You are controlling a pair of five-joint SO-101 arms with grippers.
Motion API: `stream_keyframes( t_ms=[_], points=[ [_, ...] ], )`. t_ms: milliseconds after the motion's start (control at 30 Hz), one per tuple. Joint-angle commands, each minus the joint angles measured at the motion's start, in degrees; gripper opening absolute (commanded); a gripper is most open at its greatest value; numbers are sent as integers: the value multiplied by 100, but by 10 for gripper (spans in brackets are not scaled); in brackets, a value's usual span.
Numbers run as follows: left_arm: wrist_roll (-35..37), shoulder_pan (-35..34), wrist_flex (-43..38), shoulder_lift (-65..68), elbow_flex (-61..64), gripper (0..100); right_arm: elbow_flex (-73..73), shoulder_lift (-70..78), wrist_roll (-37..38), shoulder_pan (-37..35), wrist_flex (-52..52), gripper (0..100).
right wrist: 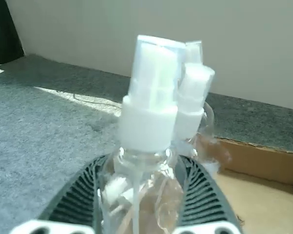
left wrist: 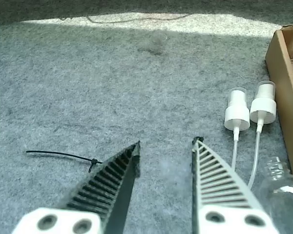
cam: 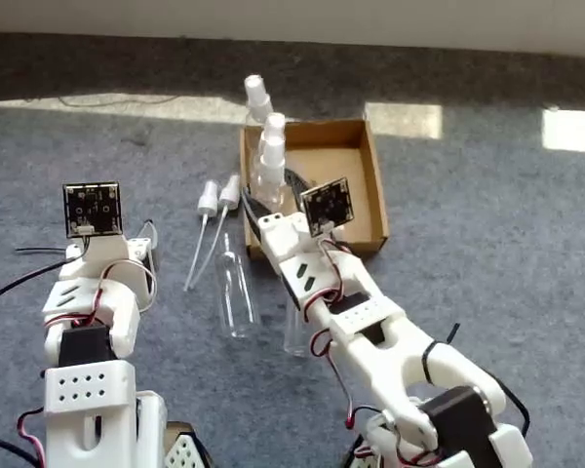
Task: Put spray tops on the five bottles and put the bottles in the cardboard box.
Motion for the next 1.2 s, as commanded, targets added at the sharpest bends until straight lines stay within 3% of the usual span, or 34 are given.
stream_keyframes(
  t_ms=[0,1167],
  points=[
    [44,101,-132,-40,-31,171,-242,110,-18,224,-453,4],
    [44,101,-132,-40,-40,171,-347,382,-44,154,-778,4]
  ],
)
